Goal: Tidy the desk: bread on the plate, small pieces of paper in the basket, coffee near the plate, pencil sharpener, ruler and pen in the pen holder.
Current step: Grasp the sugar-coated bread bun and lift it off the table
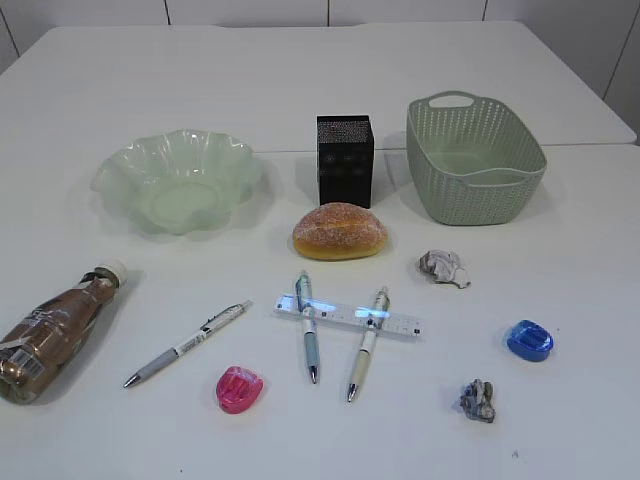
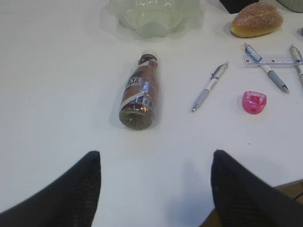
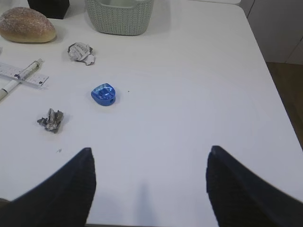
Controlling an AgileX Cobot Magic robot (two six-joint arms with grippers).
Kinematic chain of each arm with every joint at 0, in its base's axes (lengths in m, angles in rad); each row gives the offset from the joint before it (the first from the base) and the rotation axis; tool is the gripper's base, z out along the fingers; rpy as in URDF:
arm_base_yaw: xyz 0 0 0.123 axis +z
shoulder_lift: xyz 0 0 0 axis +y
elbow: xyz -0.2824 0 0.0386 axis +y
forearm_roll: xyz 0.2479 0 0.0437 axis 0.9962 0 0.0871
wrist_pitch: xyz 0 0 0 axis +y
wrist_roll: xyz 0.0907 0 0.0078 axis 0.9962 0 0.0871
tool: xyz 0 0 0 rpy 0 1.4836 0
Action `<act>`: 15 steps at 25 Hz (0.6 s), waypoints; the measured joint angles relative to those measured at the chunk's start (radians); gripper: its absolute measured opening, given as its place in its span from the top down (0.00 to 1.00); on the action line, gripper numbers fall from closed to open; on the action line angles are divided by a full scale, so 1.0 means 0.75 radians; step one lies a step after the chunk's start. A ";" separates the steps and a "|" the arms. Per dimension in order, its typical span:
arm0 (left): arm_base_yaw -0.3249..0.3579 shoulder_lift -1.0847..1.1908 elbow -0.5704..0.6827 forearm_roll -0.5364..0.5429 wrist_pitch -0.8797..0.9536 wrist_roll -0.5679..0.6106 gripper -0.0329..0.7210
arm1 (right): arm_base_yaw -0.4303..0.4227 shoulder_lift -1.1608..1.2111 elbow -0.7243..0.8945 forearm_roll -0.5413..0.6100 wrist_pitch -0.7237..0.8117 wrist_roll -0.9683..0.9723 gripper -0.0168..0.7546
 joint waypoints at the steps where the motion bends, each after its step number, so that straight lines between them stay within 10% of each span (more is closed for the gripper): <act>1: 0.000 0.000 0.000 0.000 0.000 0.000 0.28 | 0.000 0.000 0.000 0.000 0.000 0.000 0.25; 15: 0.000 0.149 -0.074 0.000 0.135 0.000 0.28 | 0.000 0.016 0.000 0.000 0.000 0.000 0.25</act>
